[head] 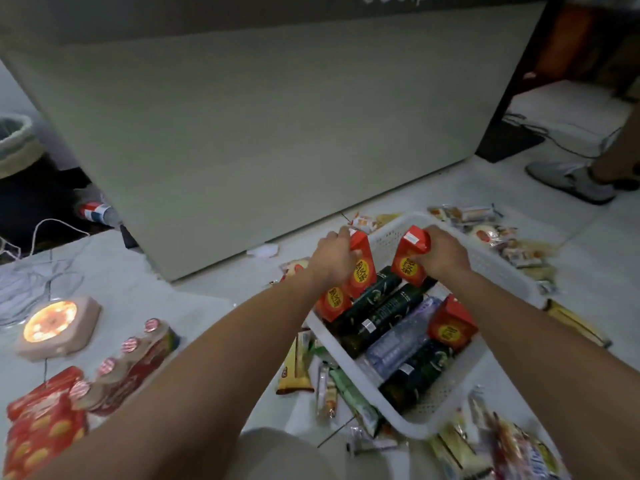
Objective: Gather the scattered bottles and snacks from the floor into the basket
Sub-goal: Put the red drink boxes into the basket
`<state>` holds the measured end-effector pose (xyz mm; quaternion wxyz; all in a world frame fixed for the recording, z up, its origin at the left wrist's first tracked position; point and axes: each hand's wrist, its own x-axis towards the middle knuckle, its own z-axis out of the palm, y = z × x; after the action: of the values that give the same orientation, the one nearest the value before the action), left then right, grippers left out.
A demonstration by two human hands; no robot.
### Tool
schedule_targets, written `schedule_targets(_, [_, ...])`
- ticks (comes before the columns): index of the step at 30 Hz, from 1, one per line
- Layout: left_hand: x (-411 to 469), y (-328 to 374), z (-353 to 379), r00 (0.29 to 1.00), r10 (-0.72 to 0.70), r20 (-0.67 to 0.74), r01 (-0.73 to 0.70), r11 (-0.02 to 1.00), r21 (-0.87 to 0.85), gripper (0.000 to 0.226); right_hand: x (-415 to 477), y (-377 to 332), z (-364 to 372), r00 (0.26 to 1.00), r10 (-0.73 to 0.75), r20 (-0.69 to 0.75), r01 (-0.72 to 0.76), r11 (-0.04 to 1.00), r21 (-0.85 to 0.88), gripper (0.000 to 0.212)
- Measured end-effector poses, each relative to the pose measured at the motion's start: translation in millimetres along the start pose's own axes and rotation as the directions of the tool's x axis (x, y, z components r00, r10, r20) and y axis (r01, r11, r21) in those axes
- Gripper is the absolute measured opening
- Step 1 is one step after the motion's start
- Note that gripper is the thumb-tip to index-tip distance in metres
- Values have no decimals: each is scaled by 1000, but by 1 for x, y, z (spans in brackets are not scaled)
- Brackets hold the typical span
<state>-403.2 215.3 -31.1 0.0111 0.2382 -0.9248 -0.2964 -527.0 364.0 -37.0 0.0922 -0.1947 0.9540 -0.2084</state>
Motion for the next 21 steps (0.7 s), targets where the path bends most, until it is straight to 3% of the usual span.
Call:
schedule_targets(4, [-2,6,31,984,50,168,-61,996,66,43,0,28,8,990,-2,139,16,995,-103,45])
schedule_targets(9, [6,2,52,944,8,331,-38,996,85,43,-2,46,24,954,69,292,4,970,-243,53])
schedule_targets(12, [7,1,60,916,-16,402,-83,970,229,53,-8,38,33,954,52,296,69,920,-386,58])
schedule_targets(16, [8,19,24,939,68,338,-191,919,345,71,-14,25,-2,969,4,246,101,905,-414,68])
schedule_targets(21, [10,89,-93,954,156,256,-270,816,511,71,-30,25,-142,973,169,158,-94,913,-396,62])
